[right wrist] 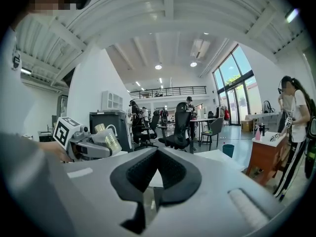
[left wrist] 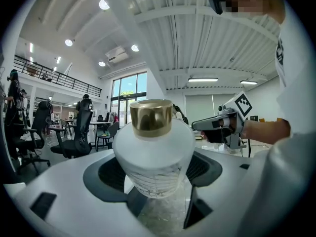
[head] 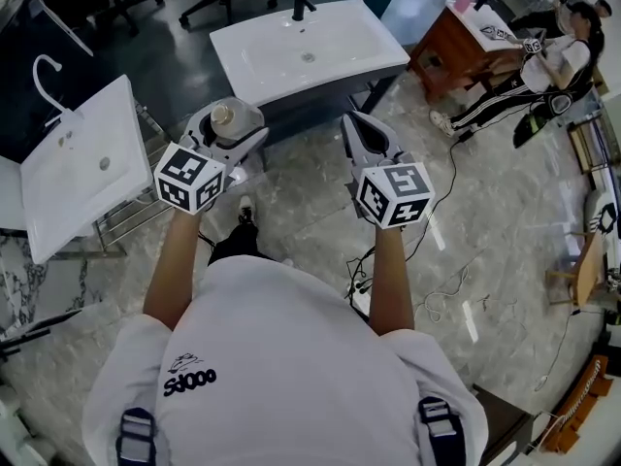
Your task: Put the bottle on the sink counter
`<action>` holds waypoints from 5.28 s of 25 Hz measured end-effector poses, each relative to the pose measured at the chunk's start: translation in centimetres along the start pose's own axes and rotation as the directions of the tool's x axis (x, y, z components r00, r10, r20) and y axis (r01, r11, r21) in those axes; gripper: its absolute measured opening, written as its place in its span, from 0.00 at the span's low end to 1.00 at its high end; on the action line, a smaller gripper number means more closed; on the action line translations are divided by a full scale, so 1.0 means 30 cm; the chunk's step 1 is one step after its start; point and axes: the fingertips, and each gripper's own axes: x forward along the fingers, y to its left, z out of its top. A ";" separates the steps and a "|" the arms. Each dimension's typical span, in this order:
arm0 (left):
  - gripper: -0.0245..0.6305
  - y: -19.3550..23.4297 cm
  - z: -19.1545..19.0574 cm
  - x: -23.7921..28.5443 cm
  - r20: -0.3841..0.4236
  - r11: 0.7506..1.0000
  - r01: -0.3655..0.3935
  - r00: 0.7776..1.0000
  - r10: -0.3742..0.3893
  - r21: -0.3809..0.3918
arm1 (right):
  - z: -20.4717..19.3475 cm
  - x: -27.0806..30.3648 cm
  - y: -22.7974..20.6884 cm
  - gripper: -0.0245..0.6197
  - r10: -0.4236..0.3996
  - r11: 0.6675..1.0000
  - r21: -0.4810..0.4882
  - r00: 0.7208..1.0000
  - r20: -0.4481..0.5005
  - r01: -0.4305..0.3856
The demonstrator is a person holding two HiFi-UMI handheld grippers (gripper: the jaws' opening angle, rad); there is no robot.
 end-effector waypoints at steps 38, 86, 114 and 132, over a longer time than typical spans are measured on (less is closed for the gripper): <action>0.56 0.873 0.033 0.632 -0.018 0.994 0.108 0.994 -0.109 -0.032 | 0.085 0.901 -0.386 0.05 -0.099 0.995 0.009 0.993 -0.058 0.100; 0.56 1.352 -0.552 1.262 -0.240 0.965 -0.156 0.965 0.104 -0.210 | -0.318 1.413 -0.687 0.05 0.190 0.971 0.200 0.932 -0.308 -0.132; 0.56 1.411 -0.826 1.388 -0.465 0.950 -0.268 0.869 0.166 -0.162 | -0.418 1.435 -0.761 0.05 0.180 0.971 0.217 0.908 -0.378 -0.102; 0.56 1.391 -0.881 1.398 -0.517 0.960 -0.278 0.827 0.218 -0.041 | -0.436 1.417 -0.759 0.05 0.166 0.976 0.198 0.905 -0.392 -0.093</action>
